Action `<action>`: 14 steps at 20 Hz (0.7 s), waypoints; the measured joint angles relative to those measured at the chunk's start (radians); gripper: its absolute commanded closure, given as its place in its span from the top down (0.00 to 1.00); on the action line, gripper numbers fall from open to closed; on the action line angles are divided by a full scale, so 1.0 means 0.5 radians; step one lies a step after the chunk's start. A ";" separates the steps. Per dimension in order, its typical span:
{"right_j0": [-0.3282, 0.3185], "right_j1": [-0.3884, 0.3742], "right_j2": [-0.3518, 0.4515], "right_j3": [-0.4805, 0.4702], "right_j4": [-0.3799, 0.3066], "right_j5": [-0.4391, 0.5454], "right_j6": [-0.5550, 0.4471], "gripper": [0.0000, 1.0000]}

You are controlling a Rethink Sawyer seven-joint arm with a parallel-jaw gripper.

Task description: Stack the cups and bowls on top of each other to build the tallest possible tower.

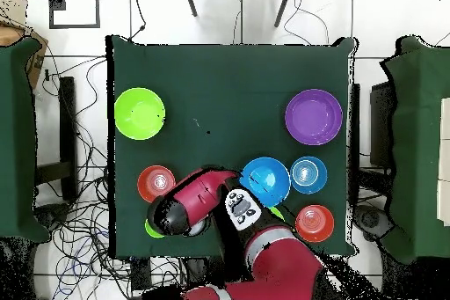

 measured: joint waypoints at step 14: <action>0.027 0.044 -0.039 -0.002 -0.024 0.000 0.000 1.00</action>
